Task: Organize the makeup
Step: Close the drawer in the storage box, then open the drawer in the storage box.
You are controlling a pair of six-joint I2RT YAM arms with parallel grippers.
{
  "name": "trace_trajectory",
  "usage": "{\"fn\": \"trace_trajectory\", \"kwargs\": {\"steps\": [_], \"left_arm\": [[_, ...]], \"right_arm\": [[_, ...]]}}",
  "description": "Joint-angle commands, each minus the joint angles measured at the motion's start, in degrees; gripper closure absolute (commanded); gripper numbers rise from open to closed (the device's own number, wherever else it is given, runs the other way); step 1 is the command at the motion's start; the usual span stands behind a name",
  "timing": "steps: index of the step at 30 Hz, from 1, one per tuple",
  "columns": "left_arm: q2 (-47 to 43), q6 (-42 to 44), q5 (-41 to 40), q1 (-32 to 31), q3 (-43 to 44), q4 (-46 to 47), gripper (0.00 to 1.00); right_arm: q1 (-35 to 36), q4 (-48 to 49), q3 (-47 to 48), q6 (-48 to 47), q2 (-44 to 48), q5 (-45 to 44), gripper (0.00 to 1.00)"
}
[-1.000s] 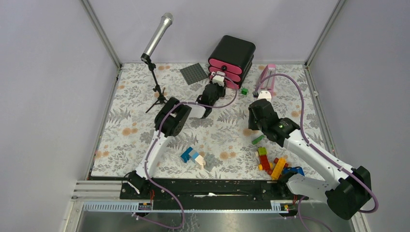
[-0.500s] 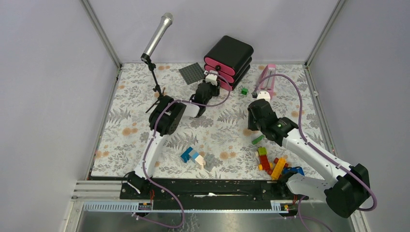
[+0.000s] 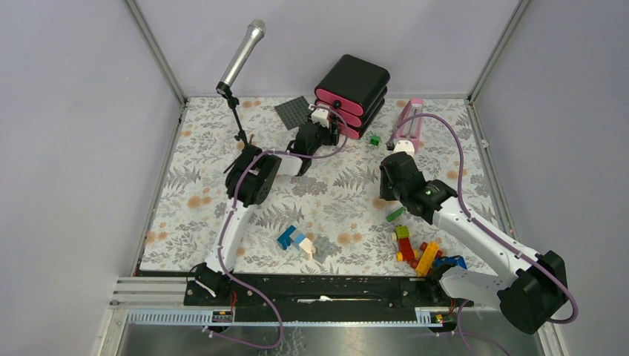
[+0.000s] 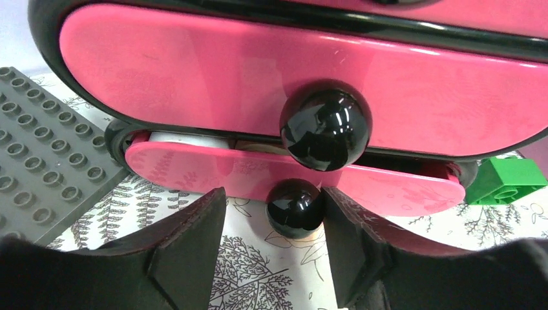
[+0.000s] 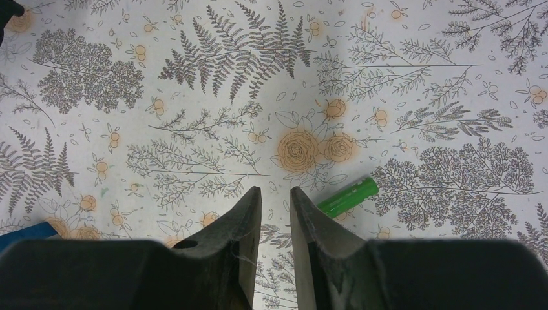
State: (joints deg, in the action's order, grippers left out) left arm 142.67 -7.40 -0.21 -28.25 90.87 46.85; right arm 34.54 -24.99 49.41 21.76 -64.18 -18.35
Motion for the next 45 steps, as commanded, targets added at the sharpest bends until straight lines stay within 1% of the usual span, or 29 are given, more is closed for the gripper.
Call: {"fn": "trace_trajectory", "kwargs": {"steps": [1,10,13,19,21,23,26,28,30,32,33,35,38,40,45], "left_arm": [[-6.60,0.34,-10.06,5.22,5.45,19.15,0.39],[-17.24,3.58,-9.38,5.13,-11.97,26.17,0.38],[-21.93,3.92,-9.21,5.13,-17.83,26.86,0.35],[-26.35,4.45,-7.71,5.13,-25.10,25.90,0.33],[-27.44,4.66,-7.70,5.13,-26.08,25.32,0.33],[-28.50,4.63,-7.24,5.13,-26.17,22.85,0.33],[-30.04,3.94,-5.39,5.18,-24.94,16.70,0.33],[-30.86,2.15,-5.15,5.14,-24.32,12.87,0.33],[-31.55,0.68,-4.88,5.13,-24.42,11.09,0.32],[-32.07,-0.76,-4.07,5.13,-24.06,8.78,0.30],[-32.10,-1.72,-3.44,5.21,-23.36,7.05,0.26],[-31.40,-2.61,-0.76,5.22,-21.38,3.65,0.23],[-29.07,-3.56,6.94,5.59,-18.46,1.12,0.20],[-27.07,-3.97,11.75,5.91,-16.26,0.57,0.20],[-21.77,-4.20,16.93,6.40,-10.57,-1.03,0.24]], "right_arm": [[-0.12,0.69,-0.05,0.69,0.30,0.11,0.70],[-0.14,0.73,-0.19,0.56,0.41,0.30,0.70],[-0.09,0.73,-0.26,0.70,0.86,0.44,0.70],[-0.19,0.70,-0.53,0.87,1.51,0.91,0.70],[-0.13,0.64,-0.63,0.94,1.73,0.95,0.70],[-0.11,0.70,-0.69,0.94,1.99,1.03,0.70],[-0.11,0.67,-0.80,1.09,2.20,1.03,0.70],[-0.14,0.59,-0.69,1.20,2.37,1.02,0.69],[-0.19,0.65,-0.60,1.28,2.42,1.10,0.68],[-0.18,0.50,-0.35,1.42,2.48,1.37,0.67],[-0.06,0.34,-0.29,1.43,2.44,1.54,0.67],[-0.12,0.09,-0.17,1.44,2.46,1.47,0.66],[-0.12,-0.15,-0.01,1.57,2.78,1.65,0.66],[-0.12,-0.27,0.01,1.68,3.03,1.76,0.66],[-0.17,-0.63,0.25,1.62,3.18,1.69,0.66]]}}
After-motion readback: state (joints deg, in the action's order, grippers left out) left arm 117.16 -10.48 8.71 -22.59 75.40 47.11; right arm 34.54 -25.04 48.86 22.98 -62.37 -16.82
